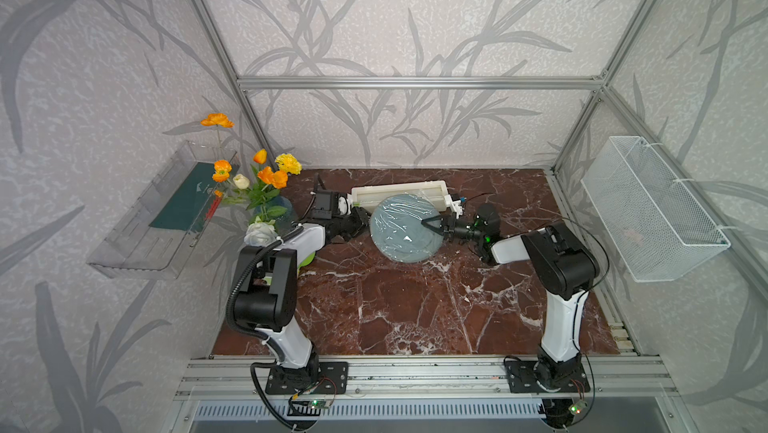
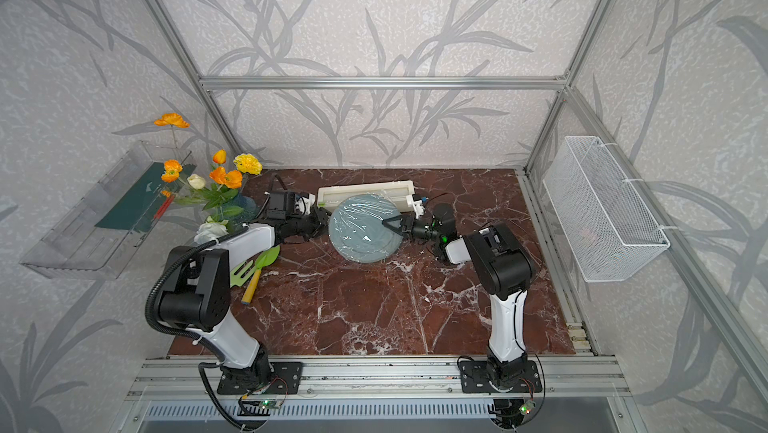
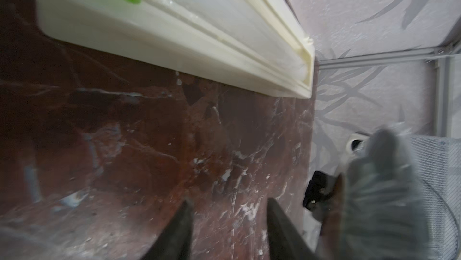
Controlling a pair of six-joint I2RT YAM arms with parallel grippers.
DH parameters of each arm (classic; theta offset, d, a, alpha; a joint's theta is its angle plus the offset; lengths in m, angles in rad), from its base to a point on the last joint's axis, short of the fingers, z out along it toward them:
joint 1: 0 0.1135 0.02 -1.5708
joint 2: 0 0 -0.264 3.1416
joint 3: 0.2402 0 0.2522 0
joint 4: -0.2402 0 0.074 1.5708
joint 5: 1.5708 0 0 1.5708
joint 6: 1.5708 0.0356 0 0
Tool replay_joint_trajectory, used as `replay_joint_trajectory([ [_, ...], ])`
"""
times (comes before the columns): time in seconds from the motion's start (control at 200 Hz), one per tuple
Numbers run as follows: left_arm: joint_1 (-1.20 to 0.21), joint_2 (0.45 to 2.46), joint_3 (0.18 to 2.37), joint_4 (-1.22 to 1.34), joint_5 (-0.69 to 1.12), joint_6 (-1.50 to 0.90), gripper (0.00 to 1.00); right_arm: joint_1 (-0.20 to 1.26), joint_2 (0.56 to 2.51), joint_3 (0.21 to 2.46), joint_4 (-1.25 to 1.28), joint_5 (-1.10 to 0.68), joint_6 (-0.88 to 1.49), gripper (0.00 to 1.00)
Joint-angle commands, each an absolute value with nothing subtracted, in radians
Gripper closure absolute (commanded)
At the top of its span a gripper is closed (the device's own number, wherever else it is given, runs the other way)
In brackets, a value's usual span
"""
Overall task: Wrap the plate with plastic wrap
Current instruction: Cover the plate with plastic wrap.
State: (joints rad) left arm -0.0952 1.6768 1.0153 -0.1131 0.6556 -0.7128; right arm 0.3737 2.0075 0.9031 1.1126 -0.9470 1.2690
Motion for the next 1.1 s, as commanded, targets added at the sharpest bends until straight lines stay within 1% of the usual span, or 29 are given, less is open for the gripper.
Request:
replay_joint_trajectory([
  [0.0, -0.09, 1.588, 1.136, -0.439, 0.377, -0.576, 0.37, 0.376, 1.927, 0.926, 1.124, -0.964, 1.196, 1.0],
  [0.025, -0.089, 1.58, 1.164, -0.494, 0.309, -0.562, 0.35, 0.376, 1.92, 0.921, 1.102, -0.962, 1.181, 1.0],
  [0.08, -0.09, 1.566, 1.219, -0.588, 0.197, -0.536, 0.35, 0.376, 1.91, 0.915, 1.067, -0.959, 1.154, 1.0],
  [0.115, -0.09, 1.553, 1.239, -0.613, 0.166, -0.522, 0.35, 0.376, 1.906, 0.912, 1.052, -0.96, 1.144, 1.0],
  [0.17, -0.09, 1.527, 1.245, -0.604, 0.167, -0.505, 0.36, 0.376, 1.906, 0.911, 1.042, -0.96, 1.138, 1.0],
  [0.225, -0.091, 1.499, 1.229, -0.552, 0.22, -0.495, 0.38, 0.376, 1.908, 0.911, 1.042, -0.961, 1.138, 1.0],
  [0.34, -0.092, 1.473, 1.154, -0.355, 0.451, -0.507, 0.39, 0.376, 1.907, 0.912, 1.044, -0.965, 1.14, 1.0],
  [0.41, -0.091, 1.496, 1.123, -0.25, 0.592, -0.545, 0.41, 0.376, 1.904, 0.915, 1.044, -0.967, 1.141, 1.0],
  [0.49, -0.093, 1.543, 1.127, -0.215, 0.679, -0.557, 0.46, 0.376, 1.898, 0.917, 1.043, -0.968, 1.144, 1.0],
  [0.565, -0.094, 1.591, 1.144, -0.233, 0.704, -0.556, 0.52, 0.376, 1.894, 0.917, 1.046, -0.97, 1.148, 1.0],
  [0.665, -0.094, 1.631, 1.147, -0.226, 0.727, -0.576, 0.53, 0.377, 1.888, 0.919, 1.043, -0.974, 1.147, 1.0],
  [0.8, -0.103, 1.646, 1.112, -0.118, 0.785, -0.647, 0.55, 0.379, 1.893, 0.923, 1.04, -0.971, 1.147, 1.0],
  [0.94, -0.124, 1.651, 1.093, -0.07, 0.798, -0.681, 0.56, 0.388, 1.908, 0.94, 1.045, -0.96, 1.154, 1.0],
  [1.0, -0.132, 1.656, 1.088, -0.063, 0.8, -0.687, 0.55, 0.392, 1.918, 0.95, 1.047, -0.958, 1.157, 1.0],
  [1.095, -0.133, 1.653, 1.082, -0.062, 0.803, -0.689, 0.47, 0.397, 1.93, 0.959, 1.048, -0.954, 1.159, 1.0],
])
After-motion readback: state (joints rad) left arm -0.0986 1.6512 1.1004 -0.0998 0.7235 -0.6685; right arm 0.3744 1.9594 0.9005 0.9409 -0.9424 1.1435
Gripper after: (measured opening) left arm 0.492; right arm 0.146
